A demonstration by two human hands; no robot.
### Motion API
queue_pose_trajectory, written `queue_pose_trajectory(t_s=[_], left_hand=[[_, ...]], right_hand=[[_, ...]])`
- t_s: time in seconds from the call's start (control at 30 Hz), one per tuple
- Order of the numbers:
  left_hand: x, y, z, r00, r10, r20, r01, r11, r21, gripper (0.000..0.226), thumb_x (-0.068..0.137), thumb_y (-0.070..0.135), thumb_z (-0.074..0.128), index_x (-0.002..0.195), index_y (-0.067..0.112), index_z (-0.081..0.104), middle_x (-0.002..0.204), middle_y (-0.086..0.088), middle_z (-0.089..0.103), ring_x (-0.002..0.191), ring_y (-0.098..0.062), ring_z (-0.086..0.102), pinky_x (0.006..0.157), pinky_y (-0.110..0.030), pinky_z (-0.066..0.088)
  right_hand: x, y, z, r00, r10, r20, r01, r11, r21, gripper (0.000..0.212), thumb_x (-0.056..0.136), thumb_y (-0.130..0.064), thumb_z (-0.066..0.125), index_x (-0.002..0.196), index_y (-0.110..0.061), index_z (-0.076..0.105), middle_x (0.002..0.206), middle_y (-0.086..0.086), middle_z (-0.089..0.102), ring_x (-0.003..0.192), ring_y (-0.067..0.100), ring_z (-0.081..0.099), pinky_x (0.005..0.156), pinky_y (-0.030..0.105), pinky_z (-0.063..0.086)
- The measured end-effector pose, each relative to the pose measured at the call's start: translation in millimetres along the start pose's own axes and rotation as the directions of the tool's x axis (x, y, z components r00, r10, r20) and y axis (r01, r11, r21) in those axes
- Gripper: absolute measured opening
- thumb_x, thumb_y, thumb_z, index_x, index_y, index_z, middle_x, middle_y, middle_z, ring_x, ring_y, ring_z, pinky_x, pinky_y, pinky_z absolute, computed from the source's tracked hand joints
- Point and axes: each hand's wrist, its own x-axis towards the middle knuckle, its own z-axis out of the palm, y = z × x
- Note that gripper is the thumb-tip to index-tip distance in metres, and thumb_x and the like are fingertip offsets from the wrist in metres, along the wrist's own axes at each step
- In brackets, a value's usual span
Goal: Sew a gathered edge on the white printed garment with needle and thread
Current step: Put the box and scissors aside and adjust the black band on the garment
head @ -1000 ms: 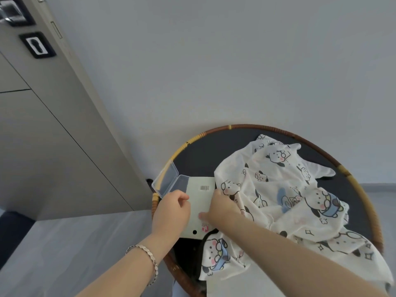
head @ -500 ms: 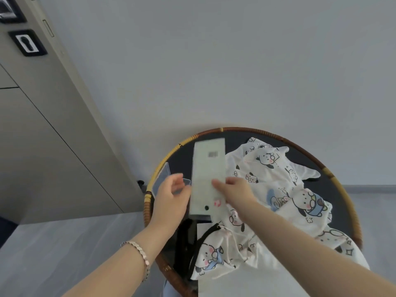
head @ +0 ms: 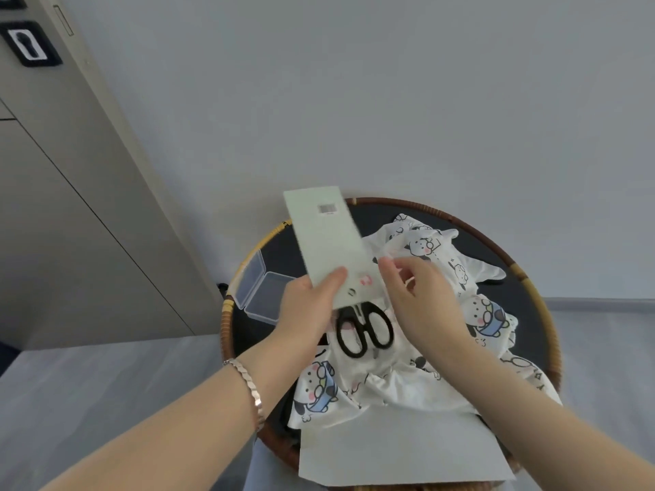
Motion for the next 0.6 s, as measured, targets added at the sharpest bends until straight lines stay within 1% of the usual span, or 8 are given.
queue_pose_trajectory(t_s=[0.07,0.13,0.2,0.27,0.37,0.47,0.53,0.6], left_hand=[[10.0,-2.6,-3.2,0.987,-0.007,-0.159,0.003,1.0,-0.027,0.011,0.086,0.029,0.062,0.076,0.024,0.062,0.092,-0.007,0.072,0.086,-0.026,0.068,0.081,-0.048,0.055],[14.3,-3.2,-3.0,0.966,0.004,-0.257,-0.012,0.999,-0.031,0.016,0.087,0.032,0.06,0.072,0.025,0.059,0.095,-0.006,0.07,0.09,-0.027,0.067,0.084,-0.051,0.053],[13.2,-2.6,0.0,0.953,0.047,-0.301,-0.052,0.999,-0.009,0.018,0.089,0.034,0.057,0.073,0.026,0.058,0.092,-0.003,0.069,0.089,-0.024,0.066,0.084,-0.044,0.053],[7.9,1.0,5.1,0.941,0.117,-0.319,-0.105,0.993,0.056,0.021,0.091,0.037,0.052,0.08,0.021,0.061,0.081,0.003,0.065,0.079,-0.015,0.063,0.072,-0.031,0.052],[1.0,2.1,10.5,0.932,0.204,-0.301,-0.16,0.973,0.165,0.027,0.093,0.041,0.047,0.084,0.018,0.058,0.076,0.006,0.061,0.066,-0.004,0.055,0.051,-0.016,0.041],[-1.7,-6.1,8.9,0.929,0.283,-0.236,-0.213,0.935,0.285,0.033,0.094,0.039,0.044,0.091,0.012,0.062,0.088,-0.002,0.065,0.067,-0.005,0.056,0.044,-0.008,0.04],[0.3,-10.3,6.0,0.906,0.369,-0.206,-0.289,0.896,0.336,0.027,0.094,0.036,0.046,0.092,0.013,0.061,0.092,-0.003,0.067,0.073,-0.006,0.059,0.054,-0.015,0.048],[6.5,-9.5,4.1,0.886,0.393,-0.244,-0.322,0.903,0.286,0.019,0.094,0.035,0.048,0.092,0.018,0.058,0.093,-0.003,0.067,0.076,-0.011,0.063,0.061,-0.032,0.056]], right_hand=[[-10.3,1.2,-4.5,0.993,-0.113,0.017,0.113,0.993,-0.024,0.026,0.089,-0.037,0.053,0.109,-0.021,0.059,0.096,-0.007,0.055,0.079,0.002,0.05,0.071,0.018,0.04],[-19.9,2.1,-4.8,0.972,-0.173,0.16,0.192,0.974,-0.116,0.028,0.088,-0.033,0.057,0.113,-0.021,0.058,0.098,-0.009,0.055,0.085,0.002,0.051,0.074,0.015,0.04],[-26.1,2.4,2.2,0.952,-0.164,0.257,0.226,0.945,-0.235,0.034,0.087,-0.038,0.058,0.117,-0.022,0.055,0.104,-0.008,0.057,0.096,0.007,0.051,0.08,0.019,0.04],[-27.6,2.7,10.9,0.954,-0.088,0.286,0.166,0.951,-0.262,0.039,0.084,-0.042,0.06,0.118,-0.024,0.052,0.1,-0.009,0.058,0.097,0.01,0.053,0.08,0.023,0.044],[-25.9,0.5,21.4,0.955,0.068,0.288,-0.011,0.981,-0.195,0.034,0.077,-0.046,0.067,0.101,-0.024,0.057,0.081,-0.009,0.059,0.084,0.012,0.058,0.073,0.028,0.047],[-22.2,-2.2,26.9,0.942,0.136,0.305,-0.061,0.968,-0.243,0.028,0.073,-0.039,0.066,0.066,-0.013,0.056,0.061,0.002,0.057,0.062,0.02,0.055,0.059,0.03,0.045],[-20.6,-5.4,26.5,0.926,0.151,0.346,-0.033,0.945,-0.324,0.036,0.07,-0.034,0.063,0.05,-0.014,0.041,0.046,0.0,0.039,0.047,0.018,0.04,0.046,0.025,0.031],[-17.4,-6.8,23.1,0.911,0.161,0.379,0.008,0.914,-0.406,0.037,0.072,-0.033,0.064,0.054,-0.016,0.037,0.05,-0.002,0.038,0.048,0.016,0.038,0.044,0.022,0.027]])
